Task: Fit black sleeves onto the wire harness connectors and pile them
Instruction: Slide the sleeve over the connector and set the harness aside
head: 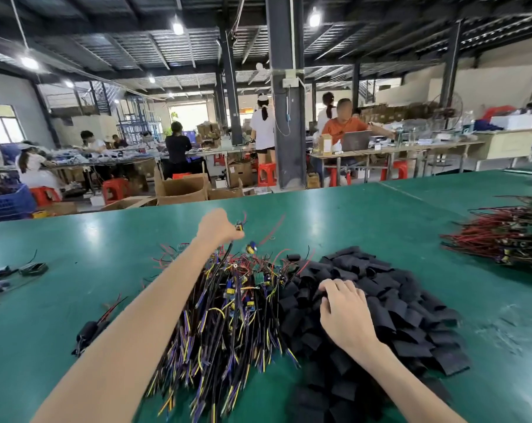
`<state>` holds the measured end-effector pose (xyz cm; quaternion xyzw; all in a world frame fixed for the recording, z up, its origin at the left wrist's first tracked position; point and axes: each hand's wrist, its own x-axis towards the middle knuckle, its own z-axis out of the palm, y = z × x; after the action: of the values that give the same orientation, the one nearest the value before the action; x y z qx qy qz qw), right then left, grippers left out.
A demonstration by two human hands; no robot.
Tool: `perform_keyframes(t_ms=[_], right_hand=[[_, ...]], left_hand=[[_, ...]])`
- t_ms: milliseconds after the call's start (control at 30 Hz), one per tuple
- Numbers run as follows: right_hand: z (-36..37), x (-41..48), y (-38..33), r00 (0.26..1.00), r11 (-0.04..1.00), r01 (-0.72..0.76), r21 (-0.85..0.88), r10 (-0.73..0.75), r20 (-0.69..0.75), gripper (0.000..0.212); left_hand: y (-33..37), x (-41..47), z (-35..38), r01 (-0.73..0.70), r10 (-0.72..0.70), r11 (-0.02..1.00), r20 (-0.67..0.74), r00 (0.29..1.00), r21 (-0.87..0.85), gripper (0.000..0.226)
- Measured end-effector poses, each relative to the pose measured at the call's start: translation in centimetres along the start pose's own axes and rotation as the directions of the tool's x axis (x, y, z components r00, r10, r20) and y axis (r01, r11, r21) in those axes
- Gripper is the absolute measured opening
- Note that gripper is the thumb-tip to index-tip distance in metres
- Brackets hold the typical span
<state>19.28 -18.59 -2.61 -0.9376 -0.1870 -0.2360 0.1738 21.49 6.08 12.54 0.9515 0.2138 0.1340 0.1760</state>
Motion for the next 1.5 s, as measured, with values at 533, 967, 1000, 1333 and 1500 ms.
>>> perform_keyframes(t_ms=[533,967,1000,1333,1500], right_hand=[[1.0,-0.4,-1.3,0.836,0.831,0.535,-0.151,-0.495,0.238,0.024],[-1.4,-1.3,-3.3,0.97,0.793,0.134,0.595,-0.227,0.084,0.045],[-1.4,-1.3,-3.3,0.974,0.781,0.117,0.614,-0.21,0.081,0.045],[-1.1,-1.2,-3.2,0.988,0.802,0.121,0.585,-0.152,0.004,0.037],[-1.2,-1.2,-3.3,0.991,0.789,0.12,0.602,-0.132,-0.024,0.037]], left_hand=[[-5.4,-11.9,-1.5,-0.343,0.274,0.937,-0.463,0.843,-0.071,0.017],[-9.8,-16.3,6.0,-0.388,0.245,0.879,-0.436,0.866,-0.277,0.028],[-9.9,-16.5,6.1,-0.397,0.255,0.872,-0.426,0.868,-0.287,0.03],[-9.6,-16.9,6.1,-0.433,0.211,0.753,-0.441,0.872,-0.496,0.018],[-9.5,-17.1,6.4,-0.439,0.222,0.713,-0.417,0.881,-0.547,0.017]])
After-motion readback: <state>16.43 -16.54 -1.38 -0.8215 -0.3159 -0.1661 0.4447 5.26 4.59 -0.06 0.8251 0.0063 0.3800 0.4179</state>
